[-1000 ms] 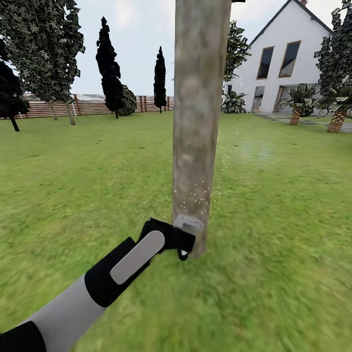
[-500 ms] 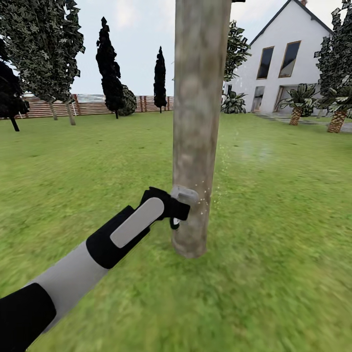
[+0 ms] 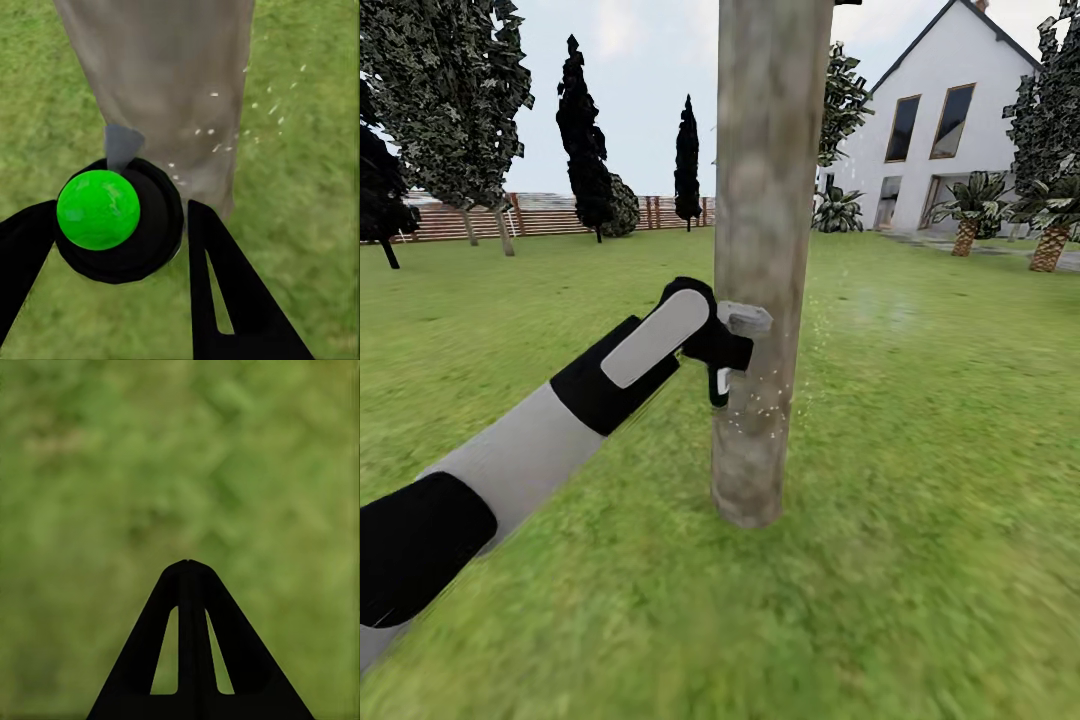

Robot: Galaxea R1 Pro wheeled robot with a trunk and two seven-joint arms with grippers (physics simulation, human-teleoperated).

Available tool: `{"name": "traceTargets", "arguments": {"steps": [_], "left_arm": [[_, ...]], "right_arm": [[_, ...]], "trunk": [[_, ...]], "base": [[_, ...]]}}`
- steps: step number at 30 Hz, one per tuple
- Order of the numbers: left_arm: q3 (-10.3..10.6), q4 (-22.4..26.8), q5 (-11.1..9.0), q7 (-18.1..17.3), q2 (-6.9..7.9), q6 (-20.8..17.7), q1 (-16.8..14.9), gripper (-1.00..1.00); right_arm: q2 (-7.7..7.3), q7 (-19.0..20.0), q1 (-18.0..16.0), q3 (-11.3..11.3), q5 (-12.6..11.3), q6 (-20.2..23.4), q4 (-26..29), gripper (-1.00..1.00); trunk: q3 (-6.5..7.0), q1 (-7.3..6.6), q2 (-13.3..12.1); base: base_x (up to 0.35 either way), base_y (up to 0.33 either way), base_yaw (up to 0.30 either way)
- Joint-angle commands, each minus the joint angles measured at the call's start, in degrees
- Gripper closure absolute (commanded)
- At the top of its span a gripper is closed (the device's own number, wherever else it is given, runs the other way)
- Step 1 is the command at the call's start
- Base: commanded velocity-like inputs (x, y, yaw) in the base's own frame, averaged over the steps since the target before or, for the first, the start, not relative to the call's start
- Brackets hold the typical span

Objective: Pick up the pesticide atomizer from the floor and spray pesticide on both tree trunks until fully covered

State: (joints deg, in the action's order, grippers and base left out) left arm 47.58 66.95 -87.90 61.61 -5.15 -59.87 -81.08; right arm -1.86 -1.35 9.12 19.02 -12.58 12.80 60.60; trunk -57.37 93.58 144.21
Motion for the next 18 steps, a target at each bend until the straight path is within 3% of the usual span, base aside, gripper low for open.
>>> {"name": "traceTargets", "arguments": {"steps": [1, 2, 7, 12, 18], "left_arm": [[0.1, -1.1, -0.8, 0.6, -0.44, -0.1, -1.6, 1.00], [0.1, -3.2, -1.5, 0.6, -0.98, -0.1, -4.1, 1.00], [0.0, -8.0, -5.1, 0.6, -1.69, -0.1, -10.7, 1.00], [0.0, -11.3, -8.4, 0.6, -2.36, -0.1, -17.3, 1.00], [0.0, -13.1, -13.9, 0.6, -2.40, -0.1, -25.5, 1.00]], "right_arm": [[-0.03, -0.1, 0.0, 0.0, -0.5, 0.3, 0.1, 1.00], [-0.05, -0.1, 0.0, 0.0, -0.5, 0.3, 0.1, 1.00], [-0.01, -0.1, -0.1, 0.0, -0.5, 0.3, 0.1, 1.00], [0.01, -0.1, -0.1, 0.0, -0.5, 0.3, 0.1, 1.00], [0.01, -0.1, -0.1, 0.0, -0.5, 0.3, 0.1, 1.00]], "trunk": [[-0.06, 0.00, 0.0], [-0.06, 0.00, 0.0], [-0.06, 0.00, 0.0], [-0.06, 0.00, 0.0], [-0.06, 0.00, 0.0]], "base": [[0.000, 0.000, 0.000], [0.000, 0.000, 0.000], [0.000, 0.000, 0.000], [0.000, 0.000, 0.000], [0.000, 0.000, 0.000]]}}
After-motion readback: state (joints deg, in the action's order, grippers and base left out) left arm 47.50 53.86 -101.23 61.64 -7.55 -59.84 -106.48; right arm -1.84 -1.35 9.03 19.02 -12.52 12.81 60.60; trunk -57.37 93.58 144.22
